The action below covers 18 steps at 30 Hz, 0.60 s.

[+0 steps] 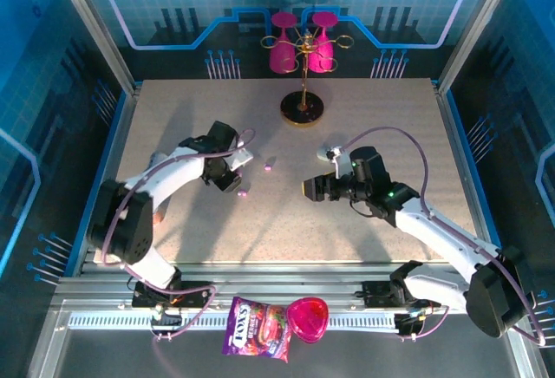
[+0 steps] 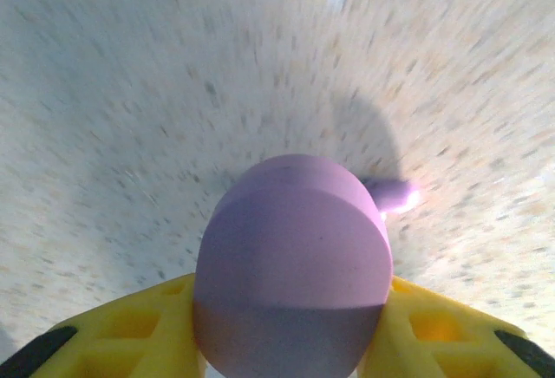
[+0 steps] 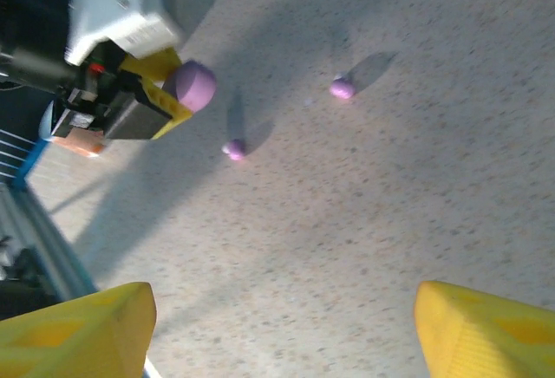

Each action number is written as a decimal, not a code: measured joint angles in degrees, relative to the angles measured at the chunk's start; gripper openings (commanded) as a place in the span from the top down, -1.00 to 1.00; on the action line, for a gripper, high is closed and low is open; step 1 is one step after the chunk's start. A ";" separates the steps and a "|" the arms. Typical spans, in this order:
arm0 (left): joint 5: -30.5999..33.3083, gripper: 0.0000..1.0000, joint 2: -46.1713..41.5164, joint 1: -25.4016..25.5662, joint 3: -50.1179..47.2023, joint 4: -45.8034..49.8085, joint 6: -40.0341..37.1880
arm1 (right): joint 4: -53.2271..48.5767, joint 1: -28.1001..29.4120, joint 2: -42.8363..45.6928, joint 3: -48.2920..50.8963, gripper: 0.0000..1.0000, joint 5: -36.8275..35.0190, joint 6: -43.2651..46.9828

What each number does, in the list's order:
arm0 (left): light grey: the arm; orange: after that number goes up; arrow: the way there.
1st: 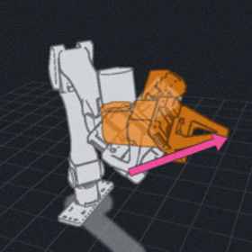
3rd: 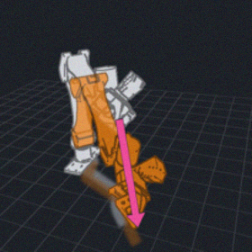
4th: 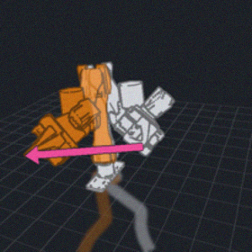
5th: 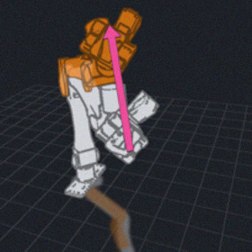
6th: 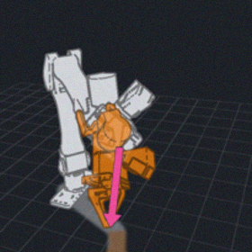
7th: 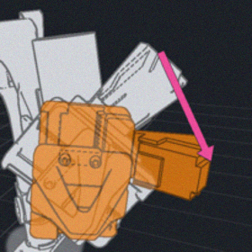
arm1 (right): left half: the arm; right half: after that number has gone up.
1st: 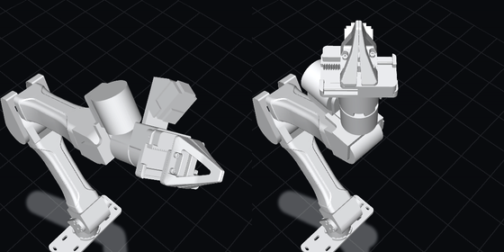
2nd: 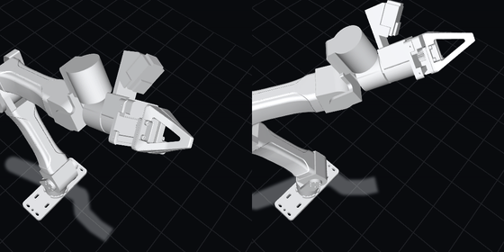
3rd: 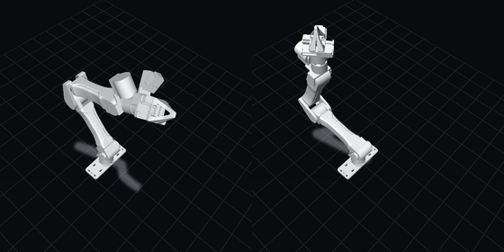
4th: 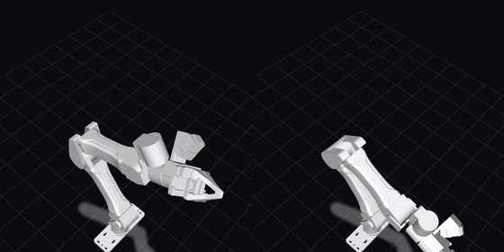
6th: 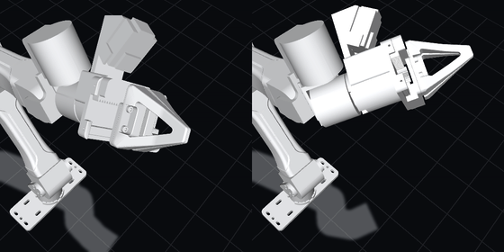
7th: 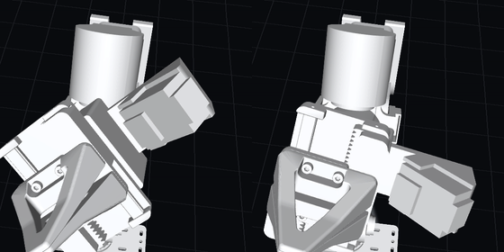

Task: Insert the wireless bluetooth earbuds into the charging case

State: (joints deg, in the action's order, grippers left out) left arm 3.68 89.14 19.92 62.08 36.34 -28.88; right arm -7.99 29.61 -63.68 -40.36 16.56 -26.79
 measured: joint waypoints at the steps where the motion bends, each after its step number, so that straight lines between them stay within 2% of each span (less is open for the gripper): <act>1: -1.25 0.18 -2.27 0.42 -0.17 -0.87 0.00 | -0.44 -0.07 -0.09 -0.31 -0.54 0.96 -1.68; 6: -11.30 0.18 -11.93 3.32 -1.99 -8.20 0.44 | -0.44 -0.66 -2.29 -3.02 -0.47 9.18 -12.55; 12: -19.58 0.15 -12.96 8.70 -2.14 -11.30 -0.92 | 6.69 -0.79 -6.03 -3.28 -0.43 17.62 -26.01; 18: -23.47 0.17 -12.96 13.07 -2.14 -11.85 -2.60 | 10.34 -0.70 -7.61 -3.50 -0.42 20.94 -32.02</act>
State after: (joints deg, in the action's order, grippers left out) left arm -19.79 76.18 32.99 59.94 24.49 -31.48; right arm 2.35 28.91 -71.29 -43.86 37.50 -58.81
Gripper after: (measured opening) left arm 0.424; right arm 0.716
